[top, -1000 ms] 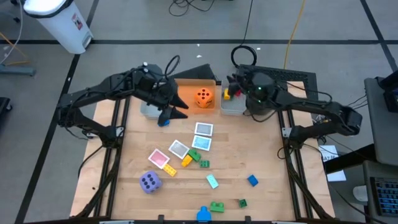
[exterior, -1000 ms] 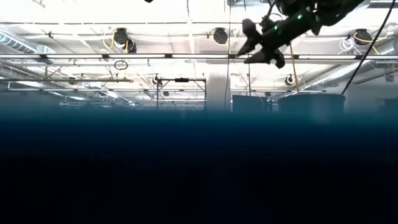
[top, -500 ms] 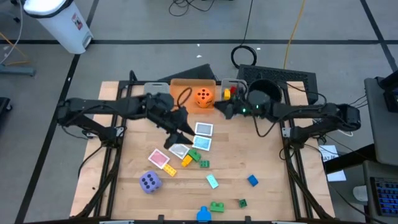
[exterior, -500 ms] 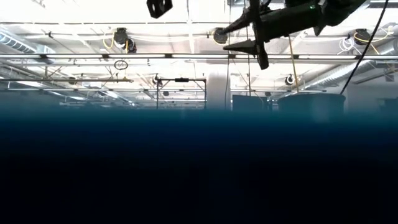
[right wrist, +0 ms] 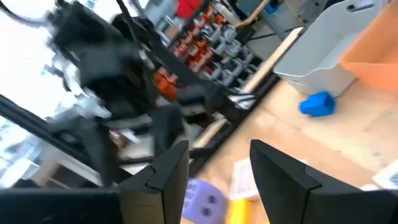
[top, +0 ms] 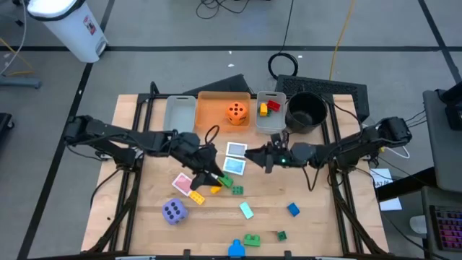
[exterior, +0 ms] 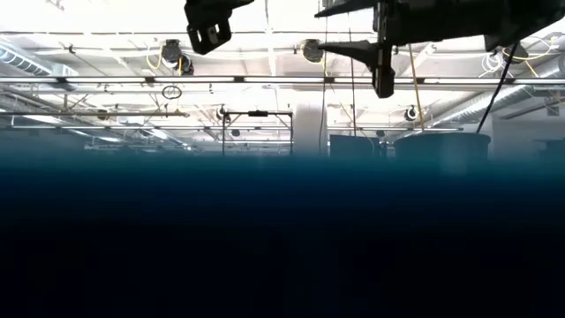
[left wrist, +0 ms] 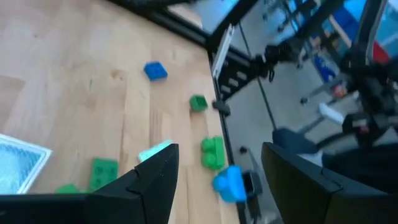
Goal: Pick & Place Toys
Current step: Put the blue game piece into the right gray bin
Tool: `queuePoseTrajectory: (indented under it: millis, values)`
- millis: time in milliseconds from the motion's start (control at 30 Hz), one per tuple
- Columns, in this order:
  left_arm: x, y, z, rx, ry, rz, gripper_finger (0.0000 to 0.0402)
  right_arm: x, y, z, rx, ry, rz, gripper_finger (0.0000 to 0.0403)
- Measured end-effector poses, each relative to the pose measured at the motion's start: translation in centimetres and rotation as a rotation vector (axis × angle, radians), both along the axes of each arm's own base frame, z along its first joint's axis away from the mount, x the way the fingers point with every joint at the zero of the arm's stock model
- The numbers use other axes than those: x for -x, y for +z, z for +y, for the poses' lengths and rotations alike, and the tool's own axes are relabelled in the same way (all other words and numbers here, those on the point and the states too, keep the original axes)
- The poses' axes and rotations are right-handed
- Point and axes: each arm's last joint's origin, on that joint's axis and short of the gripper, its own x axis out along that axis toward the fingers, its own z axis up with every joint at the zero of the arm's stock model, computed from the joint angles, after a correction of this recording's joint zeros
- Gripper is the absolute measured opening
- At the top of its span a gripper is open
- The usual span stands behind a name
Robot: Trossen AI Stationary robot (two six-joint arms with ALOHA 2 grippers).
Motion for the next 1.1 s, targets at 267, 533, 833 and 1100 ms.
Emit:
queuePoseTrajectory:
  millis: [267, 533, 833, 1100]
  values:
    - [-0.6, 1.6, 0.0, 0.057, 0.137, -0.143, 0.0237, 0.0, -0.1, 0.1, 0.102, 0.057, 0.026, 0.016]
    - [-1.0, 3.0, 0.5, 0.137, 0.284, -0.271, 0.0237, 0.0, -0.1, 0.1, 0.108, 0.057, 0.024, 0.016]
    - [-1.0, 4.6, 0.2, 0.168, 0.391, -0.434, 0.0237, 0.0, -0.1, 0.1, 0.108, 0.058, 0.024, 0.016]
    - [-0.7, 4.6, -1.3, 0.161, 0.426, -0.435, 0.0237, 0.0, -0.1, 0.1, 0.107, 0.058, 0.024, 0.016]
